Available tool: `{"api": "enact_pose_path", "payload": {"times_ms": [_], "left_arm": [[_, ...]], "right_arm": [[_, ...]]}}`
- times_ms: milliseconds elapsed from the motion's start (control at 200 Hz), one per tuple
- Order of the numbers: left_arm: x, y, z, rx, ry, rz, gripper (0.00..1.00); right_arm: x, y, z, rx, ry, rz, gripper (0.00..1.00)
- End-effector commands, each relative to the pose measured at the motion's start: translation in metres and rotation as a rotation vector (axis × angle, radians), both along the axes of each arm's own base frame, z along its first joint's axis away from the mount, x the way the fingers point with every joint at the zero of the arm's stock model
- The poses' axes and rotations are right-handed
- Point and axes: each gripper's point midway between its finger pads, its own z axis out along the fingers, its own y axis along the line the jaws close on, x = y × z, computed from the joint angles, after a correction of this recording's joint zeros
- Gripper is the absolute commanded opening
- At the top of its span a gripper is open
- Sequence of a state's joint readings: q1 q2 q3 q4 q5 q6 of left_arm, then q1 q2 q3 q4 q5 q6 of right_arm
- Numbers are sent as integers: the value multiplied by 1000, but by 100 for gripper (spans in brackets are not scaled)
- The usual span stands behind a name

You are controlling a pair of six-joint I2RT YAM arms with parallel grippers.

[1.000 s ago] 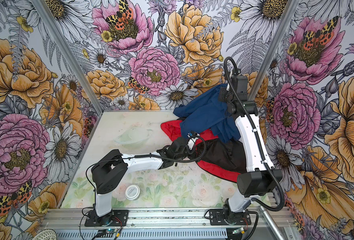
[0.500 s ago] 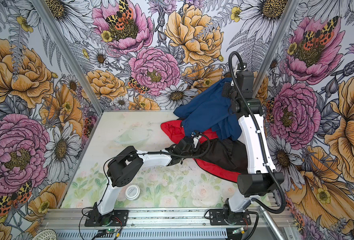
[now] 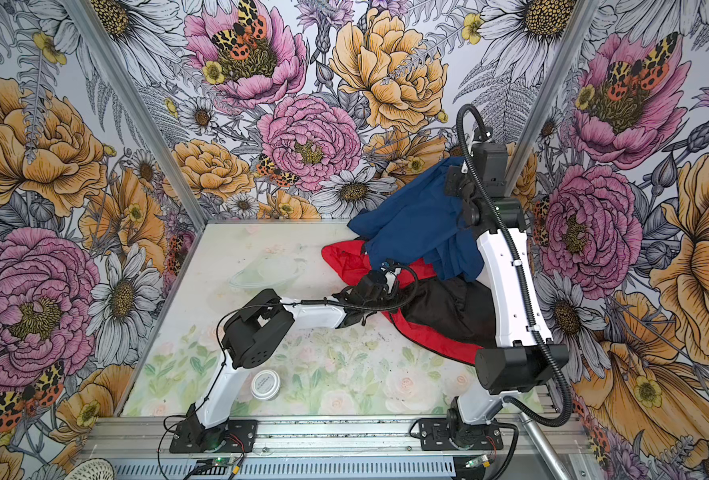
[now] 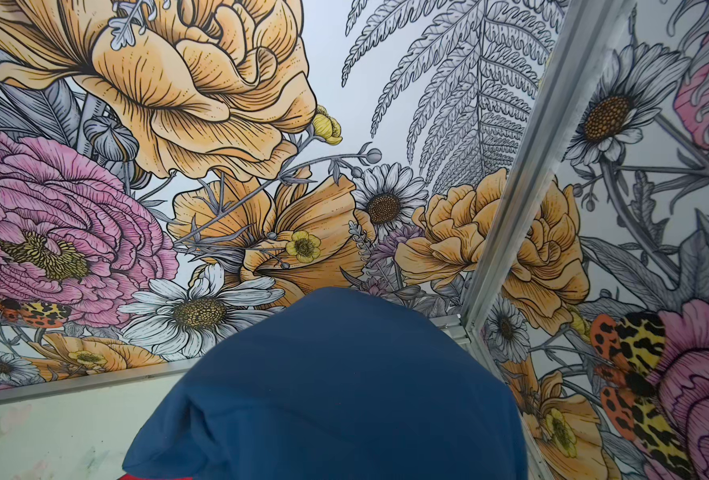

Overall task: Pick out a specific cloth from the pile
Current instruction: 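Lift the blue shirt with the right gripper while the left grasps the red jacket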

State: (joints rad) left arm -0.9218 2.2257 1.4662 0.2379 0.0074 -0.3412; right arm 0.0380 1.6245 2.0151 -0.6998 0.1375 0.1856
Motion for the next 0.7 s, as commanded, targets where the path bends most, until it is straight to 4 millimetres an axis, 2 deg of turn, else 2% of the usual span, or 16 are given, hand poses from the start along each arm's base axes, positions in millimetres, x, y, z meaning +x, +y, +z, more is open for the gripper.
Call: {"api": "enact_pose_path", "payload": {"times_ms": [0,255,696], "left_arm": [[14,20,28,-25,-55,53,0],[22,51,50,-19,-108,108,0],[35,114,71,8,-157,218,0]], "right_arm": [[-8,-1,38,-12,-124,0,0],[-8,-4,37,-22,-122,-15,0],[-14,-7,45,-39,-138,-27,0]]}}
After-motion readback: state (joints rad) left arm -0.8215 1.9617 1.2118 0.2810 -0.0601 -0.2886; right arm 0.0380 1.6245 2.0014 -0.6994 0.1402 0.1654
